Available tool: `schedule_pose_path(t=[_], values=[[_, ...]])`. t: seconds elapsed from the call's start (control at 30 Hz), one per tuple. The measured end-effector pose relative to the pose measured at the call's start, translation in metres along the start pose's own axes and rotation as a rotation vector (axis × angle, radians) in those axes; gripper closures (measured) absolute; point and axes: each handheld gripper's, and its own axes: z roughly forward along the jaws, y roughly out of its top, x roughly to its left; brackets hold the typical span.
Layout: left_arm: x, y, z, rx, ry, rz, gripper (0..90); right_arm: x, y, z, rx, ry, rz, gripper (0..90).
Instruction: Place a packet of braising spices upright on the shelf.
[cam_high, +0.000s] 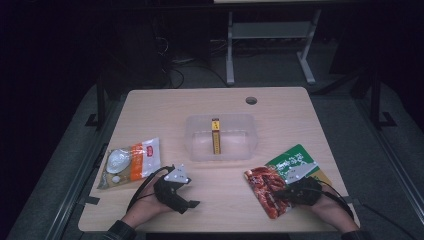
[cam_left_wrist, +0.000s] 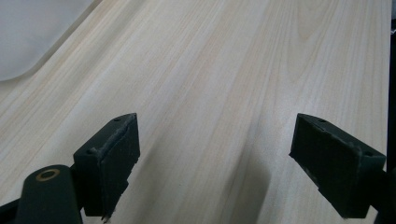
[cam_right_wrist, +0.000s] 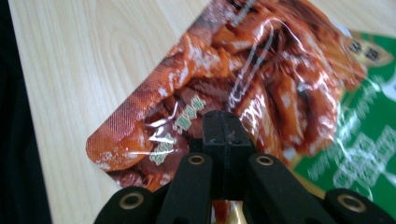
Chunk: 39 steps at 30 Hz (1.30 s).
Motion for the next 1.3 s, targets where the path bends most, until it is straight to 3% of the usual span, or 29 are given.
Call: schedule_pose_path(t=[0.3,0.33,0.4,0.53,0.67,0.83,0.93,1.3], values=[[0.0,0.0,0.001,0.013,-0.005,0.005,15.1,-0.003,0.024,0.018,-0.019,0.013,-0.042,90.0],[-0.001,0.0,0.0,0.01,-0.005,0.006,15.1,-0.004,0.025,0.016,-0.023,-0.009,-0.052,90.0],[-0.001,-0.001,-0.001,0.01,-0.001,0.006,15.1,-0.008,0.022,0.007,-0.062,-0.017,-0.011,90.0],[0.001,-0.003,-0.003,0.008,0.006,0.008,15.1,-0.029,0.004,-0.019,-0.103,-0.162,0.084,90.0],[0.0,-0.002,-0.003,0.0,0.007,0.004,15.1,-0.05,-0.02,-0.04,-0.096,-0.281,0.198,90.0],[0.0,-0.001,-0.002,0.0,0.006,0.006,15.0,-0.065,-0.038,-0.051,-0.086,-0.339,0.263,90.0],[0.0,-0.001,-0.002,-0.009,0.008,-0.008,14.9,-0.07,-0.044,-0.052,-0.076,-0.35,0.3,90.0],[0.0,-0.001,-0.004,-0.019,0.013,-0.01,14.1,-0.08,-0.051,-0.045,-0.043,-0.368,0.321,90.0]])
